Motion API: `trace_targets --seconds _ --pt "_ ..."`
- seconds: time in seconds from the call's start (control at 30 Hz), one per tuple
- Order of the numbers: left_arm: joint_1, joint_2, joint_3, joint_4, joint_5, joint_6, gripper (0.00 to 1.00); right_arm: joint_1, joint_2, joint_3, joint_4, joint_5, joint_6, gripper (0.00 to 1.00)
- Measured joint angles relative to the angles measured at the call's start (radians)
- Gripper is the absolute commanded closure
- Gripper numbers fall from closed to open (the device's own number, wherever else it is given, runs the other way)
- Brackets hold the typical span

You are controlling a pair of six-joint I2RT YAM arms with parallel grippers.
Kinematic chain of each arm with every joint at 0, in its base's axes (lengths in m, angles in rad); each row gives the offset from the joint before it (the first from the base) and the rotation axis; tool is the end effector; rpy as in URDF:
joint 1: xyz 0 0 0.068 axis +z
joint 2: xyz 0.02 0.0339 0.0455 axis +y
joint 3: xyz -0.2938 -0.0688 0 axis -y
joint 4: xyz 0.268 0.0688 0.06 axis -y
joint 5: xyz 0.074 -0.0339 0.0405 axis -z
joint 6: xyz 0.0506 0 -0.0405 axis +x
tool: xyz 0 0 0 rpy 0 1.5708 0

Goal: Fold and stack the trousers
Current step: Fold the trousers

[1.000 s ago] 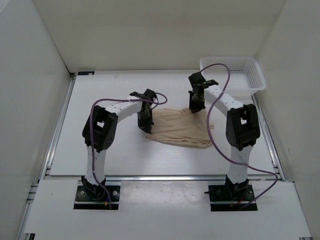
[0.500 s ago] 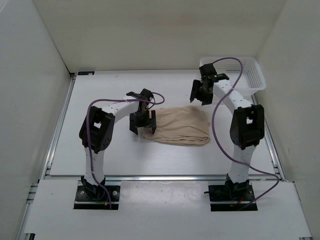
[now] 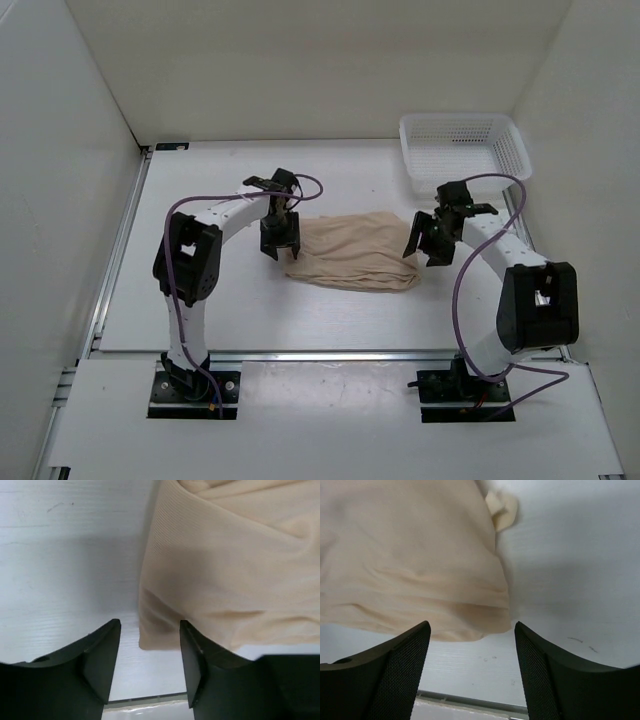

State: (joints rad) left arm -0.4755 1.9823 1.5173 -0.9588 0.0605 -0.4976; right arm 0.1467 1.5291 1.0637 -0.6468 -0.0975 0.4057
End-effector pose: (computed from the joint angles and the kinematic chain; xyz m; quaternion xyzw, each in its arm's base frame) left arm 0.3740 -0.1960 0.1931 -0.0088 0.9968 -0.0610 0.0508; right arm 0.3250 0.0530 0.2289 0.1146 0.9660 0.1076 0.2055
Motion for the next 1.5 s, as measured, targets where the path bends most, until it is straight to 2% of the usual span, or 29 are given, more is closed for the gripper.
trace_targets --seconds 0.03,0.07,0.1,0.13,0.17,0.23,0.27,0.4,0.5,0.67,0.7,0.77,0.8,0.83,0.9,0.93,0.97,1.0,1.07,1.27,1.5 --pt "0.002 0.011 0.000 0.002 0.003 0.002 0.58 0.001 0.000 -0.025 0.005 -0.018 0.002 0.32" --pt "0.003 0.023 0.000 0.003 0.005 0.001 0.86 0.004 0.002 -0.045 0.016 -0.035 0.004 0.39" --pt "0.005 0.030 -0.004 0.006 0.009 0.005 0.90 0.005 0.006 -0.059 0.027 -0.050 0.006 0.45" --pt "0.007 0.033 -0.011 0.008 0.013 0.012 0.90 0.006 0.016 -0.069 0.045 -0.069 0.009 0.50" --pt "0.011 0.033 -0.023 0.012 0.018 0.017 0.90 0.006 0.031 -0.077 0.066 -0.089 0.014 0.59" --pt "0.017 0.029 -0.051 0.021 0.027 0.019 0.90 0.011 0.070 -0.082 0.101 -0.120 0.029 0.67" --pt "0.024 0.022 -0.072 0.028 0.030 0.019 0.90 0.015 0.090 -0.085 0.124 -0.130 0.034 0.76" --pt "0.064 -0.020 -0.149 0.033 0.033 0.019 0.90 0.071 0.145 -0.099 0.177 -0.157 0.059 0.91" --pt "0.110 -0.064 -0.203 0.044 0.031 0.018 0.90 0.138 0.159 -0.105 0.203 -0.165 0.079 0.97" --pt "0.201 -0.139 -0.290 0.050 0.028 0.017 0.90 0.250 0.163 -0.105 0.228 -0.167 0.120 0.97" --pt "0.218 -0.152 -0.301 0.050 0.026 0.018 0.90 0.269 0.163 -0.105 0.229 -0.166 0.131 0.95" --pt "0.238 -0.176 -0.310 0.046 0.022 0.019 0.77 0.299 0.157 -0.095 0.212 -0.151 0.145 0.89" --pt "0.243 -0.189 -0.312 0.043 0.021 0.023 0.68 0.309 0.146 -0.085 0.191 -0.135 0.150 0.81" --pt "0.246 -0.208 -0.312 0.037 0.018 0.024 0.58 0.316 0.127 -0.071 0.168 -0.112 0.154 0.58" --pt "0.253 -0.251 -0.312 0.013 0.006 0.025 0.32 0.320 0.074 -0.023 0.094 -0.055 0.158 0.31" --pt "0.256 -0.280 -0.311 -0.006 -0.005 0.026 0.30 0.321 0.034 0.015 0.055 -0.018 0.149 0.13" --pt "0.258 -0.313 -0.305 -0.029 -0.016 0.023 0.15 0.320 -0.008 0.048 0.028 0.015 0.148 0.09" --pt "0.261 -0.346 -0.295 -0.056 -0.029 0.022 0.02 0.320 -0.058 0.085 0.003 0.056 0.138 0.07" --pt "0.269 -0.415 -0.250 -0.110 -0.056 0.024 0.01 0.320 -0.182 0.145 -0.031 0.128 0.126 0.02" --pt "0.304 -0.616 -0.027 -0.195 -0.103 0.021 0.01 0.312 -0.531 0.244 -0.137 0.369 0.092 0.01" --pt "0.310 -0.916 0.031 -0.175 -0.114 0.001 0.01 0.303 -0.702 0.248 -0.368 0.643 0.112 0.01"
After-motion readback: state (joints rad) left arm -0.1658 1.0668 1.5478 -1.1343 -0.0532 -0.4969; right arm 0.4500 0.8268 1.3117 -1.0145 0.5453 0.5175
